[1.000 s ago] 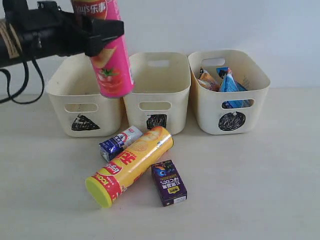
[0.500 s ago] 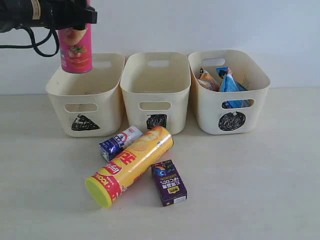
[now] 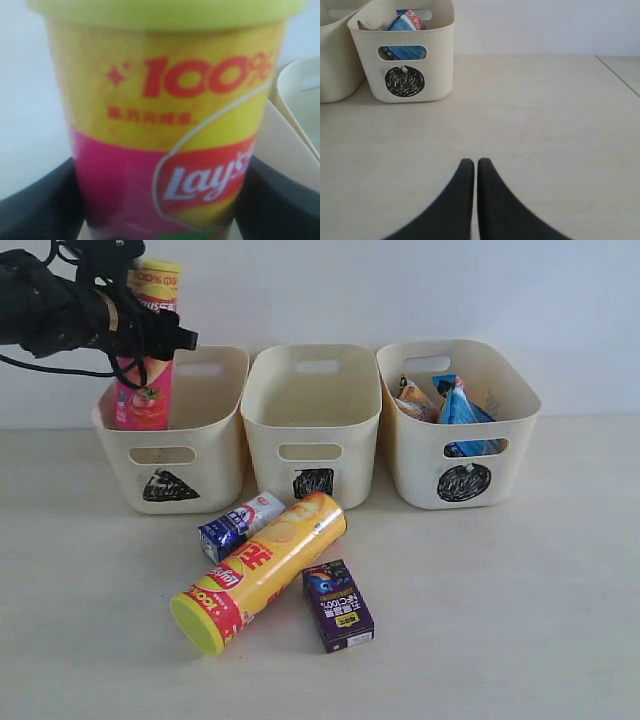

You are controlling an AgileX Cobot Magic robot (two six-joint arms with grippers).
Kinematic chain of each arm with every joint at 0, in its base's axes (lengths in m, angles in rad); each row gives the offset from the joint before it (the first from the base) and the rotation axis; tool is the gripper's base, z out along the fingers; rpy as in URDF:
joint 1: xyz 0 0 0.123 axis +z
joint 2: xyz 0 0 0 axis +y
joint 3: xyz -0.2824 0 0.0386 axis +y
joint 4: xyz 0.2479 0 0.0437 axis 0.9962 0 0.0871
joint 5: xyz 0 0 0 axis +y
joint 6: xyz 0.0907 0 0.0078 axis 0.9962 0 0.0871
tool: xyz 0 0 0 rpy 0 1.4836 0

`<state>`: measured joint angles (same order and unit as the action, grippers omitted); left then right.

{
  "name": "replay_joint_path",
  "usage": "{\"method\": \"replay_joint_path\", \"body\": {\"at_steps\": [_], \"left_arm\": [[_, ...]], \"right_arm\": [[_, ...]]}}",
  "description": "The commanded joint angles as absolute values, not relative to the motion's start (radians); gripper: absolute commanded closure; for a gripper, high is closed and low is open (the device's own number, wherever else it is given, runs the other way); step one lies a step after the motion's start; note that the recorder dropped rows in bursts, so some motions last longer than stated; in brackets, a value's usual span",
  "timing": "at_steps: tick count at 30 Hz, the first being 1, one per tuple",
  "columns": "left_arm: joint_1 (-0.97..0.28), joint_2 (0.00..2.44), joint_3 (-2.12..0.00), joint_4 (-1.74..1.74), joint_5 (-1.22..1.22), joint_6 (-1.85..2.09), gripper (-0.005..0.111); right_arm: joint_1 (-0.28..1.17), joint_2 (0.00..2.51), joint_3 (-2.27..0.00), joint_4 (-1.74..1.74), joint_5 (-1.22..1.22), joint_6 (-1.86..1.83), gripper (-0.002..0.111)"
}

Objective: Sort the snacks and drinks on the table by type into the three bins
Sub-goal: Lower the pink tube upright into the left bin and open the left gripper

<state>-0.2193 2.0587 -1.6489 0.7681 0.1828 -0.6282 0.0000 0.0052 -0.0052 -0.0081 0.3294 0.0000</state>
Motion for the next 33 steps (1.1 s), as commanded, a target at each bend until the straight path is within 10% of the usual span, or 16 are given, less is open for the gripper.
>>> {"method": "replay_joint_path", "body": {"at_steps": [1, 13, 22, 33], "left_arm": [[-0.220, 2.055, -1.659, 0.700, 0.227, -0.522, 0.103], [-0.220, 2.055, -1.659, 0.440, 0.255, -0.308, 0.100], [-0.220, 2.055, -1.659, 0.403, 0.259, -0.308, 0.033], [-0.220, 2.042, -1.659, 0.400, 0.281, -0.308, 0.020]], "right_arm": [[0.000, 0.000, 0.000, -0.011, 0.324, 0.000, 0.108], [0.000, 0.000, 0.000, -0.011, 0.324, 0.000, 0.108], [0.000, 0.000, 0.000, -0.011, 0.324, 0.000, 0.108], [0.000, 0.000, 0.000, -0.011, 0.324, 0.000, 0.108]]}}
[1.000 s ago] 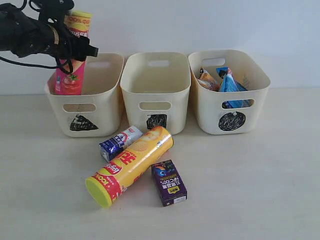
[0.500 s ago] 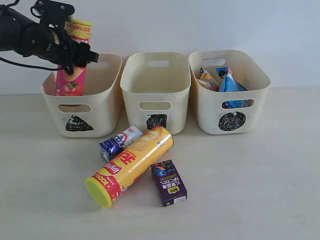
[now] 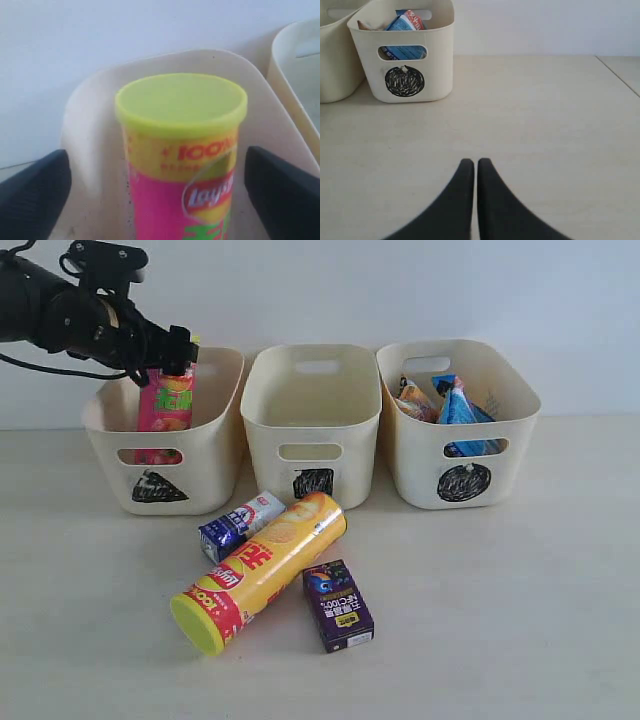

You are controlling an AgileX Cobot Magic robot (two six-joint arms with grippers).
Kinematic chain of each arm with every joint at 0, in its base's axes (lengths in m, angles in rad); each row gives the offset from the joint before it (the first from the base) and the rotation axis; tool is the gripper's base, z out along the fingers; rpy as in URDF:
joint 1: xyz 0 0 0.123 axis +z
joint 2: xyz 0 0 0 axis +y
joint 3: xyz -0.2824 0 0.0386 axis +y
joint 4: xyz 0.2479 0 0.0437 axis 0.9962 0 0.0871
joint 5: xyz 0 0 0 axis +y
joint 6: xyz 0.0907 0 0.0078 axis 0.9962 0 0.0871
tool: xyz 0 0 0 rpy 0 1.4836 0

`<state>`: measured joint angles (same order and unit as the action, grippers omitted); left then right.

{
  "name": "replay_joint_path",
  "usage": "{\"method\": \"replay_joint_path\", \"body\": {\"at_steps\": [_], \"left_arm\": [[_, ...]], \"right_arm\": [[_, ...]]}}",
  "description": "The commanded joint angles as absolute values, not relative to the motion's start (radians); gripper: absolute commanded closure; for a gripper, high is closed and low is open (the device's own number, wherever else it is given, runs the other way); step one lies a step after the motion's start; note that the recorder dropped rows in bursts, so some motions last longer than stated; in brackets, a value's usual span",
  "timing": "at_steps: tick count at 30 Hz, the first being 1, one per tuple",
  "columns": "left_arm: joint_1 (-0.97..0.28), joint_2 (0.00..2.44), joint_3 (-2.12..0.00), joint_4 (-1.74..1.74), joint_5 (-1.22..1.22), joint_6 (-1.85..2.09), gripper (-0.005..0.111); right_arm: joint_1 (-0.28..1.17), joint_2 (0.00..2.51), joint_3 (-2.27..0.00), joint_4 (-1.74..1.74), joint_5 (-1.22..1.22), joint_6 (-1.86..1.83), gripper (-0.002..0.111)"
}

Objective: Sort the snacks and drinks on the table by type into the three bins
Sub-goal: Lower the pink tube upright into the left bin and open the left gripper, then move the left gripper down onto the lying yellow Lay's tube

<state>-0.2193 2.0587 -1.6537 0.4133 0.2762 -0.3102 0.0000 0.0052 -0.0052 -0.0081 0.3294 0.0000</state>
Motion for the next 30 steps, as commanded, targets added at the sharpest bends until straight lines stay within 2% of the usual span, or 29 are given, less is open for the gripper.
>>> {"method": "replay_joint_path", "body": {"at_steps": [1, 8, 10, 12, 16, 24, 30], "left_arm": [[-0.220, 2.032, -1.659, 0.400, 0.281, -0.308, 0.020], [-0.222, 1.960, -1.659, 0.400, 0.353, -0.305, 0.022], [-0.222, 1.941, -1.659, 0.400, 0.409, -0.271, 0.030], [-0.222, 1.927, -1.659, 0.400, 0.463, -0.225, 0.048], [-0.222, 1.899, -1.659, 0.395, 0.582, -0.188, 0.101], [-0.222, 1.818, -1.639, 0.021, 0.741, 0.215, 0.103], [-0.233, 1.748, -1.540, -0.172, 0.793, 0.415, 0.103]], "right_arm": [[0.000, 0.000, 0.000, -0.011, 0.324, 0.000, 0.108], [0.000, 0.000, 0.000, -0.011, 0.324, 0.000, 0.108], [0.000, 0.000, 0.000, -0.011, 0.324, 0.000, 0.108], [0.000, 0.000, 0.000, -0.011, 0.324, 0.000, 0.108], [0.000, 0.000, 0.000, -0.011, 0.324, 0.000, 0.108], [0.000, 0.000, 0.000, -0.011, 0.324, 0.000, 0.108], [0.000, 0.000, 0.000, -0.011, 0.324, 0.000, 0.108]]}}
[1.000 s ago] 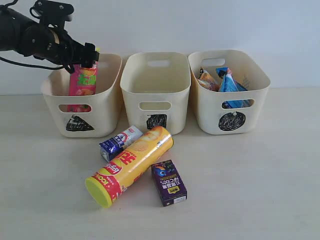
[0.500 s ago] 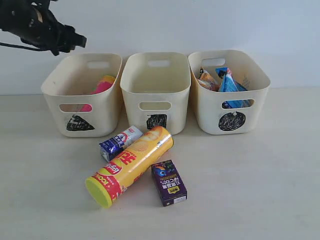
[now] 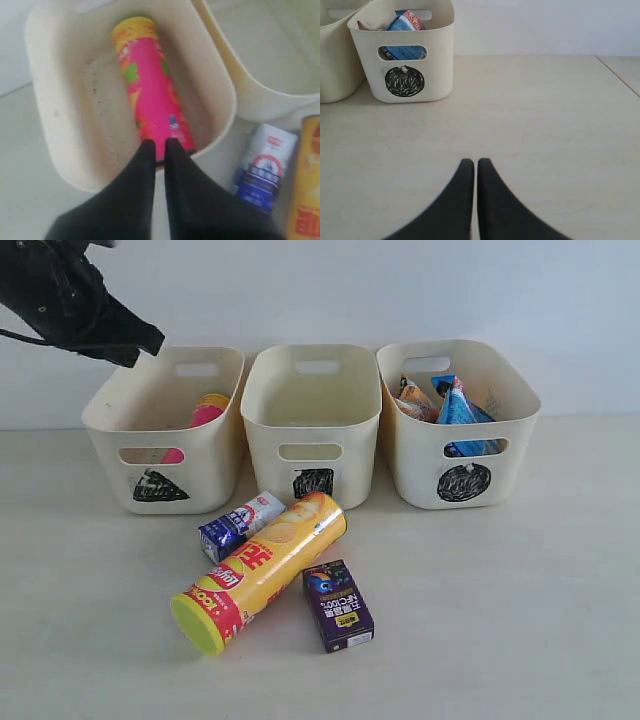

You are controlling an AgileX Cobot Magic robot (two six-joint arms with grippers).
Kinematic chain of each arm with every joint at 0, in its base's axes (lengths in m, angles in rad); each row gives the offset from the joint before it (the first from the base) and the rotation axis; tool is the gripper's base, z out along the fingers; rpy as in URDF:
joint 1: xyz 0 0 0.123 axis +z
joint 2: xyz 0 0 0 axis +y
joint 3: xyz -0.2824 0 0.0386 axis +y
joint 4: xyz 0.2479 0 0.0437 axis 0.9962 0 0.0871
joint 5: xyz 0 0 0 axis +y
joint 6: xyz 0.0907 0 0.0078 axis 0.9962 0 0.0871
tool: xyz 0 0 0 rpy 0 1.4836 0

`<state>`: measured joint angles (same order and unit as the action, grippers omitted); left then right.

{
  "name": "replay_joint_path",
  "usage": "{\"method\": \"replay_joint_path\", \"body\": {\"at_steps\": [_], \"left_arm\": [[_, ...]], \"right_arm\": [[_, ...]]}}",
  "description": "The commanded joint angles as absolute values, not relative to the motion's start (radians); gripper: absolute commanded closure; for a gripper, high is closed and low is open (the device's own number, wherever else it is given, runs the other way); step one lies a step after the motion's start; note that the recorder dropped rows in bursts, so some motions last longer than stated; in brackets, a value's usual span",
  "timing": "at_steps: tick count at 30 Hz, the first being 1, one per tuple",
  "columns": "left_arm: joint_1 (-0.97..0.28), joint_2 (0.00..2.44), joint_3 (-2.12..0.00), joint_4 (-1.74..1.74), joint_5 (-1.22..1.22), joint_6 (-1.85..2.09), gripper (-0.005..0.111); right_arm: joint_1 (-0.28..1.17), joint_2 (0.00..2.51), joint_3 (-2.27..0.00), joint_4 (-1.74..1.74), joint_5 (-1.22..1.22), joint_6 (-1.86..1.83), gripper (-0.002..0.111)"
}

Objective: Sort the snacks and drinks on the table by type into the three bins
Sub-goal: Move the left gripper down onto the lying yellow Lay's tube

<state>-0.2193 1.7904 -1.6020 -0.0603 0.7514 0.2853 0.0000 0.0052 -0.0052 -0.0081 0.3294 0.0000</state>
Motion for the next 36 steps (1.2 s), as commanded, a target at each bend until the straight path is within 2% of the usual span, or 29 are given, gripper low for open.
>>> {"method": "replay_joint_path", "body": {"at_steps": [1, 7, 22, 23, 24, 25, 27, 29, 33, 36], "left_arm": [[-0.244, 1.739, -1.517, -0.172, 0.805, 0.442, 0.103], [-0.343, 1.702, -1.416, -0.176, 0.832, 0.563, 0.103], [-0.584, 1.708, -1.336, -0.199, 0.824, 0.578, 0.101], [-0.592, 1.711, -1.336, -0.201, 0.824, 0.578, 0.098], [-0.603, 1.728, -1.336, -0.203, 0.824, 0.557, 0.086], [-0.606, 1.739, -1.336, -0.203, 0.827, 0.554, 0.080], [-0.618, 1.788, -1.336, -0.203, 0.836, 0.551, 0.036], [-0.621, 1.828, -1.336, -0.198, 0.827, 0.551, 0.018], [-0.621, 1.889, -1.336, -0.145, 0.751, 0.534, 0.029], [-0.621, 1.908, -1.336, -0.118, 0.702, 0.529, 0.030]], "right_arm": [[0.000, 0.000, 0.000, -0.011, 0.324, 0.000, 0.108], [0.000, 0.000, 0.000, -0.011, 0.324, 0.000, 0.108], [0.000, 0.000, 0.000, -0.011, 0.324, 0.000, 0.108], [0.000, 0.000, 0.000, -0.011, 0.324, 0.000, 0.108], [0.000, 0.000, 0.000, -0.011, 0.324, 0.000, 0.108], [0.000, 0.000, 0.000, -0.011, 0.324, 0.000, 0.108], [0.000, 0.000, 0.000, -0.011, 0.324, 0.000, 0.108], [0.000, 0.000, 0.000, -0.011, 0.324, 0.000, 0.108], [0.000, 0.000, 0.000, -0.011, 0.324, 0.000, 0.108], [0.000, 0.000, 0.000, -0.011, 0.324, 0.000, 0.108]]}}
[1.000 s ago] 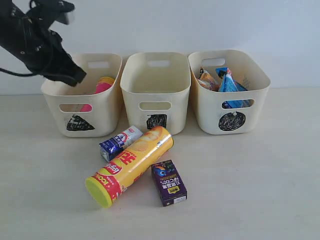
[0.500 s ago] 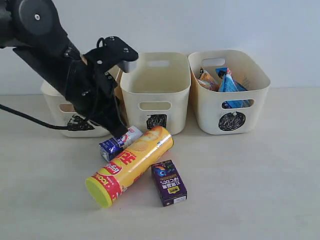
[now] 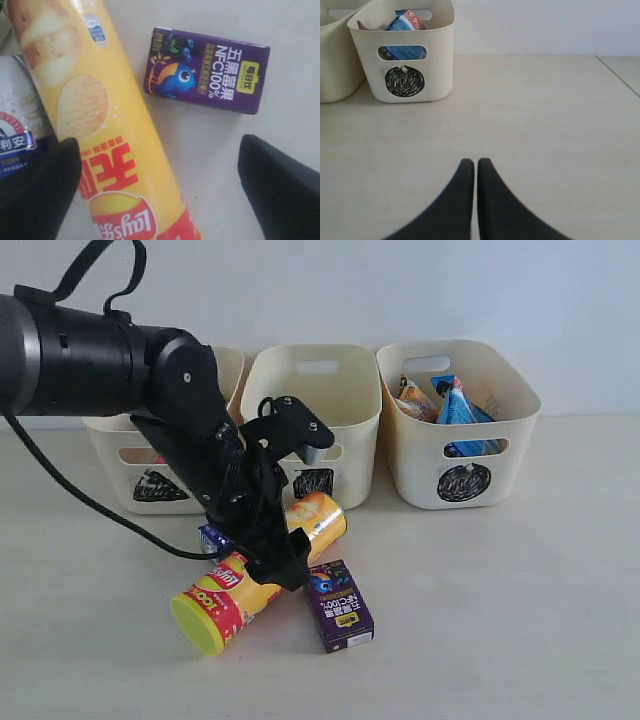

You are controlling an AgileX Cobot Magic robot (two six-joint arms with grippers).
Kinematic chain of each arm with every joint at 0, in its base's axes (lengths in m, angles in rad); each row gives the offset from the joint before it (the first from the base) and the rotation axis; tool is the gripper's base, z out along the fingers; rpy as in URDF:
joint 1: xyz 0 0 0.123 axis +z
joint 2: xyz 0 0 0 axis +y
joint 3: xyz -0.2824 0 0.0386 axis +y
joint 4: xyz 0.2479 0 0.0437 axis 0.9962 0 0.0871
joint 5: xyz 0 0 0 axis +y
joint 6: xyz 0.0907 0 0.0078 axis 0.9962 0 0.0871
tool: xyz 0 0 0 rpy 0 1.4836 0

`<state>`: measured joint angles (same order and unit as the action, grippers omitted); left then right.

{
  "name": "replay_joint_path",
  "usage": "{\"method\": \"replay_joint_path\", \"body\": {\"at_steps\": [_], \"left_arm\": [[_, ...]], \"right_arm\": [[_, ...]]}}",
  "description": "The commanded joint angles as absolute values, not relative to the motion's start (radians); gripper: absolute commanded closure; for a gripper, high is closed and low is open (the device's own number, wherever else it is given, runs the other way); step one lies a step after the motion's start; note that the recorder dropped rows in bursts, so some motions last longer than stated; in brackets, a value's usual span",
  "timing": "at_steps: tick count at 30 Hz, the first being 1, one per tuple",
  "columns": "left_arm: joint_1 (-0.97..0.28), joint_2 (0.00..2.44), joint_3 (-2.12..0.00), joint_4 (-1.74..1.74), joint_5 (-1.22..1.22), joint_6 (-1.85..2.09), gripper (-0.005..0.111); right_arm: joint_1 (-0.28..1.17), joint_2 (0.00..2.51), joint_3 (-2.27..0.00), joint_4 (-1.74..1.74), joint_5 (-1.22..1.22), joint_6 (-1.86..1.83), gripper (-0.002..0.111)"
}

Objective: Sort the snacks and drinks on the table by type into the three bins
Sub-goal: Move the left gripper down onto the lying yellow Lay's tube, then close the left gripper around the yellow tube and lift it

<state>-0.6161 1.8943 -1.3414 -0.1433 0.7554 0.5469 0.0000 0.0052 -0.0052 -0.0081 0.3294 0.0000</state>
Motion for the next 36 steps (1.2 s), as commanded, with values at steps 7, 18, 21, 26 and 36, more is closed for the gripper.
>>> {"method": "replay_joint_path", "body": {"at_steps": [7, 18, 21, 26, 36], "left_arm": [[-0.621, 1.969, -1.336, -0.067, 0.666, 0.484, 0.030], [-0.621, 2.052, -1.336, -0.067, 0.609, 0.484, 0.030], [-0.621, 2.059, -1.336, -0.067, 0.580, 0.484, 0.036], [-0.621, 2.059, -1.336, -0.062, 0.570, 0.484, 0.083], [-0.621, 2.033, -1.350, -0.060, 0.581, 0.435, 0.103]], "right_arm": [[0.000, 0.000, 0.000, -0.011, 0.324, 0.000, 0.108], [0.000, 0.000, 0.000, -0.011, 0.324, 0.000, 0.108], [0.000, 0.000, 0.000, -0.011, 0.326, 0.000, 0.108], [0.000, 0.000, 0.000, -0.011, 0.326, 0.000, 0.108], [0.000, 0.000, 0.000, -0.011, 0.326, 0.000, 0.108]]}}
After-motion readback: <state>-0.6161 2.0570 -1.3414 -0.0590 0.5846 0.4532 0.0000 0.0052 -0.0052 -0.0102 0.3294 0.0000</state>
